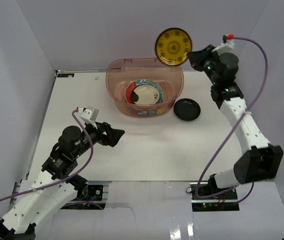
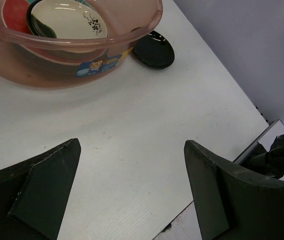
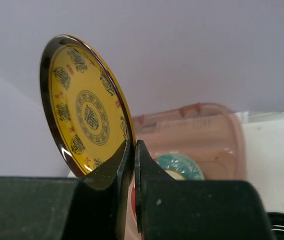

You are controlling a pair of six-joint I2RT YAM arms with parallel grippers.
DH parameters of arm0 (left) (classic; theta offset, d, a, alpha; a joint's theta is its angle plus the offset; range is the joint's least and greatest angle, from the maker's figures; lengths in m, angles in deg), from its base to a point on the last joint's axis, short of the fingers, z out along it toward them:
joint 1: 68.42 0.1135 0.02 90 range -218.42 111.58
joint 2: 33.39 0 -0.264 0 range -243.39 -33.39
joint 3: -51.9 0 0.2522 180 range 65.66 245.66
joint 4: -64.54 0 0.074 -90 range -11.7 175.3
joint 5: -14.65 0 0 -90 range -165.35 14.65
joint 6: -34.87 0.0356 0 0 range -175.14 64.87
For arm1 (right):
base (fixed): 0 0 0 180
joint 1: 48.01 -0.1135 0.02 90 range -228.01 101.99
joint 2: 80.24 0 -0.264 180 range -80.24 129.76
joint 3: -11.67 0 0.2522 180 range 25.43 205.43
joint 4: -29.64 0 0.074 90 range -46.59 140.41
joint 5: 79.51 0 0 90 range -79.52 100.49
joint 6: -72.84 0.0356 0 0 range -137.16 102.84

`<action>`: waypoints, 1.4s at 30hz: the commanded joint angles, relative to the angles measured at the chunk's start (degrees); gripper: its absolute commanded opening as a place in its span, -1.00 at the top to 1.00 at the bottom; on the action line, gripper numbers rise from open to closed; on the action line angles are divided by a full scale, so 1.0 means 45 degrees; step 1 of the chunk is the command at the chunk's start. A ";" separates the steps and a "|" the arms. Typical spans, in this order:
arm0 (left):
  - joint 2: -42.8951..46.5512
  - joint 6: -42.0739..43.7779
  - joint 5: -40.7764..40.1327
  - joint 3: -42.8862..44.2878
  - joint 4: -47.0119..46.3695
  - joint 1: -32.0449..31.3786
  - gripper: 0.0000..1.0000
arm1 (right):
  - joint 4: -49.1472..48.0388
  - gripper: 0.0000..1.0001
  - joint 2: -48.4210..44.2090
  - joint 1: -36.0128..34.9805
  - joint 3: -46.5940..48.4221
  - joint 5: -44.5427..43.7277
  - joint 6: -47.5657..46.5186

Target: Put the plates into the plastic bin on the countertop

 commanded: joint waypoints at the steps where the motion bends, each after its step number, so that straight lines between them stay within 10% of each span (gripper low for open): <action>1: 0.0258 -0.0078 -0.0487 -0.0001 -0.0024 0.0177 -0.91 | 0.2607 0.84 0.2830 -0.1420 0.2780 0.0155 -0.1638; 15: 0.0317 -0.0117 -0.0741 -0.0001 0.0093 0.0275 -0.92 | 0.5032 0.82 0.7113 -0.3786 0.5254 0.0018 -0.1893; 21: 0.0278 -0.0117 -0.0819 -0.0001 0.0132 0.0275 -0.92 | 0.5207 -0.21 0.6705 -0.3767 0.5507 -0.0703 -0.2107; 24: 0.0239 -0.0136 -0.0839 0.0018 0.0132 0.0275 -0.92 | 0.5364 -0.32 0.6080 -0.3456 0.5411 -0.0842 -0.2381; 34: 0.0200 -0.0195 -0.1092 0.0057 0.0171 0.0353 -0.92 | 0.3842 -0.23 0.1999 0.0834 -0.2153 -0.1701 -0.2247; 42: 0.0630 -0.0450 -0.2733 0.0603 0.0640 0.0353 -0.96 | 0.1849 -0.25 0.3009 0.3108 -0.5254 0.1655 -0.1796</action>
